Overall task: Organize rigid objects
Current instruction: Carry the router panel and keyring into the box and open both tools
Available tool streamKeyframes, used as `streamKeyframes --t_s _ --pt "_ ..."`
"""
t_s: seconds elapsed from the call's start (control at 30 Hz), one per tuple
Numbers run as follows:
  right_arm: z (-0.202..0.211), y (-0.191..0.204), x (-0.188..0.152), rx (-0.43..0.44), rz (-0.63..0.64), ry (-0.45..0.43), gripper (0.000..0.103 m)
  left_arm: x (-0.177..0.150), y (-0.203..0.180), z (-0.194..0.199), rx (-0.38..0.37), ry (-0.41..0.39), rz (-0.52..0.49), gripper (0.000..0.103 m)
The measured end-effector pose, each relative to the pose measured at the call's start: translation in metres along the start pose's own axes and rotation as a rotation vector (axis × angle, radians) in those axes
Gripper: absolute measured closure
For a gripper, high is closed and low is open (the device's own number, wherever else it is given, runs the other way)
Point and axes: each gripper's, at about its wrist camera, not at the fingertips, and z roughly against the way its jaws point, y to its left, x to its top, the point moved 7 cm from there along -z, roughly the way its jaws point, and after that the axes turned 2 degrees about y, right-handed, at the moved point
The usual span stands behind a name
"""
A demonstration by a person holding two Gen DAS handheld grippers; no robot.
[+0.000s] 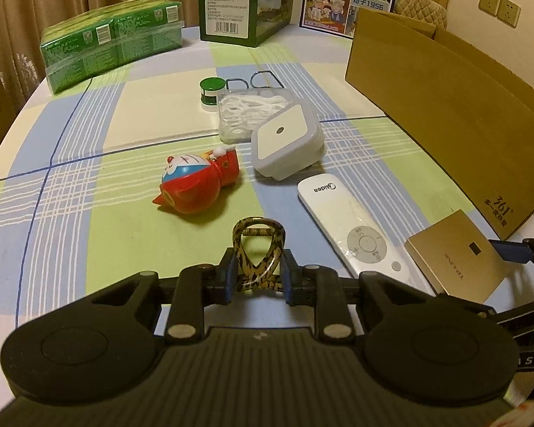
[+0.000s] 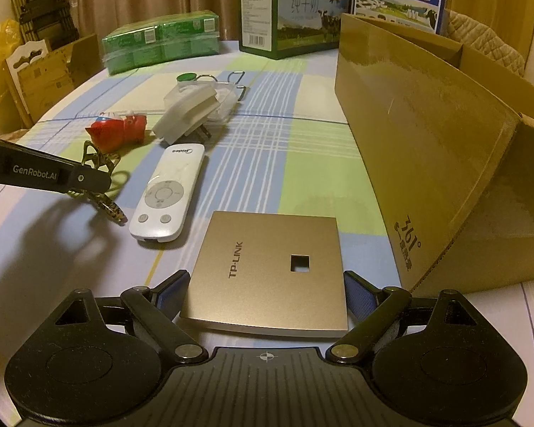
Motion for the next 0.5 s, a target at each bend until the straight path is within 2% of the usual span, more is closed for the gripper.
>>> streamKeyframes --t_s 0.2,0.5 --pt "0.003 0.0 0.001 -0.003 -0.008 0.003 0.017 0.0 -0.001 0.005 0.003 0.004 -0.005 0.083" --pt "0.036 0.008 0.017 -0.002 0.022 -0.069 0.017 0.006 -0.005 0.037 0.007 -0.047 0.013 0.083"
